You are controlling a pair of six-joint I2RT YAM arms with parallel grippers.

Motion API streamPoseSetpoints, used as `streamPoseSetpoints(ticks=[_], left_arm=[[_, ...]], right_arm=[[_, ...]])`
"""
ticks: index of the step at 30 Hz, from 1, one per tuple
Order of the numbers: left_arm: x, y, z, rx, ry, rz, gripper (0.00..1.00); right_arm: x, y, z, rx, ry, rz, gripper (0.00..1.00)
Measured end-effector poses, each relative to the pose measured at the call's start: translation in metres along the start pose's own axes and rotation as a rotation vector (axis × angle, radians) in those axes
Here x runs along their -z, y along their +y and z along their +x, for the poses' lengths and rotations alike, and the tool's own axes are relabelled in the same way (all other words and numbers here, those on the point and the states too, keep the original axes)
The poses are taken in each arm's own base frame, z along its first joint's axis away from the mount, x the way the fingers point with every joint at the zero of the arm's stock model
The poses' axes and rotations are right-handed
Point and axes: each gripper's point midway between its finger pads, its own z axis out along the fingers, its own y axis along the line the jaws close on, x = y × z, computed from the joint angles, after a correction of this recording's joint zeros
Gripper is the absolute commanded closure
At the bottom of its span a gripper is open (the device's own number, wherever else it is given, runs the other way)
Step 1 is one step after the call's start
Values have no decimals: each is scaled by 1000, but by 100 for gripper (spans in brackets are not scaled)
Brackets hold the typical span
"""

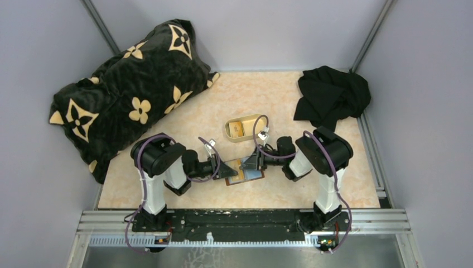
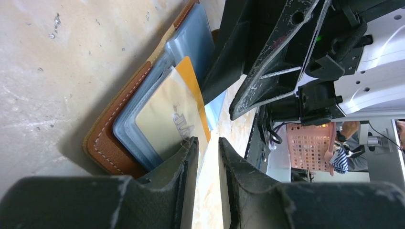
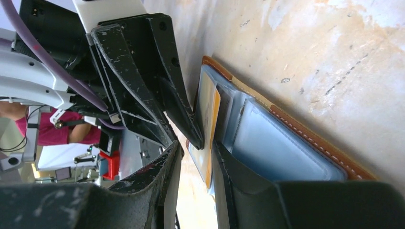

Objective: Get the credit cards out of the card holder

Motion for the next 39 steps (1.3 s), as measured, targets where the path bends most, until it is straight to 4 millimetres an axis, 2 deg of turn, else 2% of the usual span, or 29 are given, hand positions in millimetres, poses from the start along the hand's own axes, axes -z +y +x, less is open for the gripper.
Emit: streamPoseSetpoints(ticks=[23,31,39], left_arm=[[2,-6,8,29,41,31,70],[9,-25,-5,18,5,20,71],[24,-26,-11,2,-33,-68,72]], right_arm=[[-12,5,17,42,84,-51,71],[-16,8,24,69,123,-62,72],[-16,8,27,67,136,-73,72]])
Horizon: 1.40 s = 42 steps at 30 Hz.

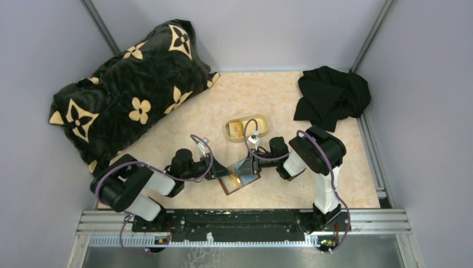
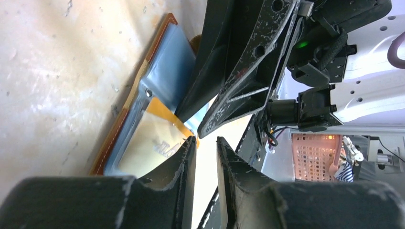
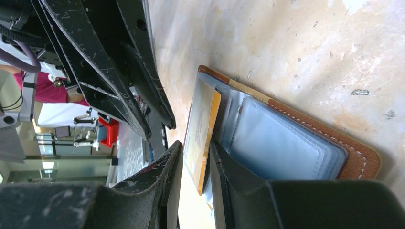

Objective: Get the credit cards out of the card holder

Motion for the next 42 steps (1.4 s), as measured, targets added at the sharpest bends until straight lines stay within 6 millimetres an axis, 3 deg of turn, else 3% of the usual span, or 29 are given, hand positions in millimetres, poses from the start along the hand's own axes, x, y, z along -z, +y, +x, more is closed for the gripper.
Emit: streamPoseSetpoints(ticks=[10,15,32,42], left_arm=[[25,4,24,2,25,-140,70],[33,30,45,54,80,-274,69],[13,31,41,87,109,-309,70],[12,33,37,81,121,-309,69]], right_arm=[[0,1,0,2,2,-12,71],[0,1,0,2,1,-12,72],[2,1,-3,11,-23,-7,69],[6,3,2,-9,-33,-4,69]])
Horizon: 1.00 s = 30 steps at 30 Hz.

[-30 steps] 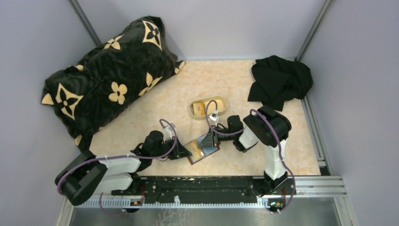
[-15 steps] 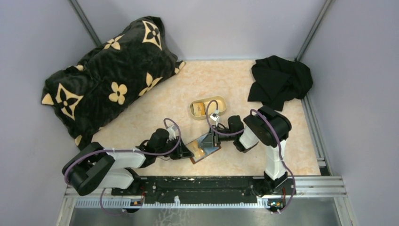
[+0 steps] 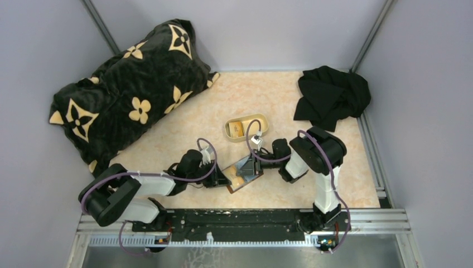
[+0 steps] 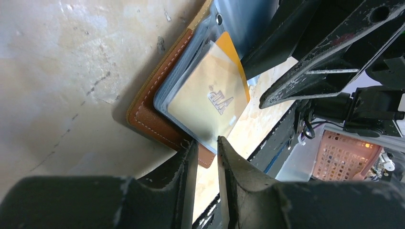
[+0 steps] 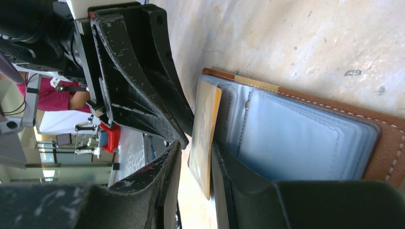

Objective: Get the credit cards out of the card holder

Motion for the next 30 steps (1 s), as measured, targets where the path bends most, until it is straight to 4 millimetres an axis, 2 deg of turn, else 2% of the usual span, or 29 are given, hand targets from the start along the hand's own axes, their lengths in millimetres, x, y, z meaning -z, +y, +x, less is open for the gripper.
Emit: streamPoseSetpoints(ticks=[12,30], left_arm=[[-7,0,-15,-29,-4,-18,69],[-10,-1,-18,-27,9,-6,69]], right_arm=[[3,3,5,-31,10,-2,69],[-3,10,11,-56,45,-45,71]])
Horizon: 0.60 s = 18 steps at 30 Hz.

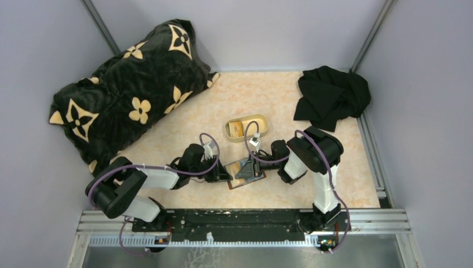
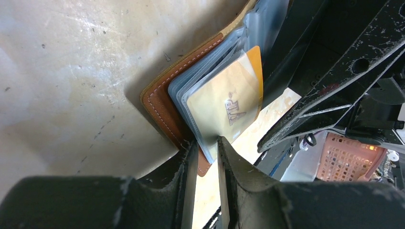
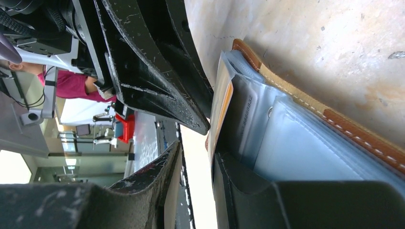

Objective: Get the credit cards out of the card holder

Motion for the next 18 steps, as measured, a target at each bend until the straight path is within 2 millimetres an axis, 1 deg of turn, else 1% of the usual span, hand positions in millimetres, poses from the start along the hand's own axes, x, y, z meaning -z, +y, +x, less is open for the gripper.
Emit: streamPoseSetpoints(ticks=[5,13,18], left_arm=[[-1,0,-1,5,3,10,70],[-7,-1,-9,-4,-28,37,71],[-10,-1,-13,-7,-41,48,71]], right_arm=[[2,-2,0,-3,1,10,71],[15,-9,-3,25,14,99,71],[19,-12,-4,41,26,135,72]])
